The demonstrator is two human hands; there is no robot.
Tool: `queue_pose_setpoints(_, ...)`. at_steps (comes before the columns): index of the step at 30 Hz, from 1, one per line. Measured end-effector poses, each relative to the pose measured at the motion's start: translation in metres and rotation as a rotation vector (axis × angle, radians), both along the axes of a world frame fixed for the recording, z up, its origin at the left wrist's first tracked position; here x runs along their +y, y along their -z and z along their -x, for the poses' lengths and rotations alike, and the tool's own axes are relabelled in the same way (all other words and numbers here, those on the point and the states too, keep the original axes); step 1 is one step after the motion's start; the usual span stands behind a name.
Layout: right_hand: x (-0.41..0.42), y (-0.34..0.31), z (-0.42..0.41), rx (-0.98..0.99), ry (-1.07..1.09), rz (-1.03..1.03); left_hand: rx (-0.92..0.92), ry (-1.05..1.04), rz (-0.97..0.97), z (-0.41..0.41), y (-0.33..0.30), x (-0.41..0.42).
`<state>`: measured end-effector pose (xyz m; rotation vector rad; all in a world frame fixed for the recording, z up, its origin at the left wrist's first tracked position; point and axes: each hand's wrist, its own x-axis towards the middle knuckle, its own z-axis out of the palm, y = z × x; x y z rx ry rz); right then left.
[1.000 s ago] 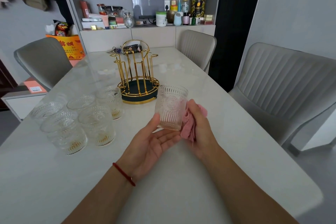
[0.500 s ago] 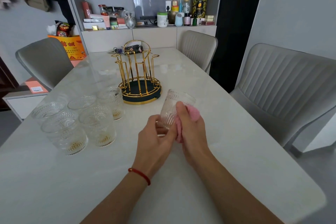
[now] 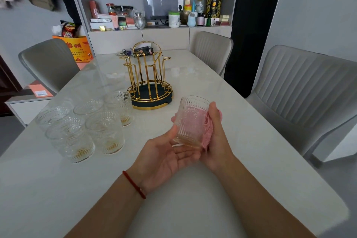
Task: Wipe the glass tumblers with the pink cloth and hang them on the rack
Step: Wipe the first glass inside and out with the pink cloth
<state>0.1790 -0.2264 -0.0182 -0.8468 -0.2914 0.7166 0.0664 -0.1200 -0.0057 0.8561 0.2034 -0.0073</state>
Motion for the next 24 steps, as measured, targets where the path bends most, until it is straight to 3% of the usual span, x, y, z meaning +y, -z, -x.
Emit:
queue_pose_setpoints(2, 0.000, 0.001, 0.001, -0.034, -0.026, 0.021, -0.003, -0.064, -0.044, -0.002, 0.001, 0.001)
queue_pose_setpoints(4, 0.001, 0.001, 0.000, -0.097, -0.001, 0.004, -0.051, -0.135, -0.214, -0.004, 0.003, -0.002)
queue_pose_setpoints(8, 0.006, -0.001, 0.013, -0.169, 0.129, 0.059, -0.044, -0.511, -1.040, -0.011, 0.014, -0.012)
queue_pose_setpoints(9, 0.009, 0.001, 0.015, -0.144, 0.156, 0.071, -0.030, -0.572, -1.174, -0.011, 0.016, -0.014)
queue_pose_setpoints(11, 0.012, 0.000, 0.014, -0.086, 0.194, 0.090, -0.020, -0.602, -1.231, -0.012, 0.018, -0.017)
queue_pose_setpoints(13, 0.011, 0.002, 0.007, -0.036, 0.171, 0.064, -0.001, -0.533, -1.096, -0.011, 0.019, -0.014)
queue_pose_setpoints(17, 0.007, 0.004, 0.002, 0.000, -0.014, 0.008, 0.016, -0.215, -0.367, -0.007, 0.008, -0.002)
queue_pose_setpoints(19, 0.005, 0.005, 0.004, 0.024, -0.078, -0.039, 0.023, -0.059, -0.097, -0.002, -0.001, 0.003)
queue_pose_setpoints(22, 0.004, 0.003, 0.007, 0.021, -0.090, -0.052, 0.055, 0.061, 0.112, 0.004, -0.007, 0.007)
queue_pose_setpoints(24, 0.004, 0.000, 0.008, 0.025, -0.048, -0.034, 0.102, 0.055, 0.047, 0.003, -0.007, 0.006)
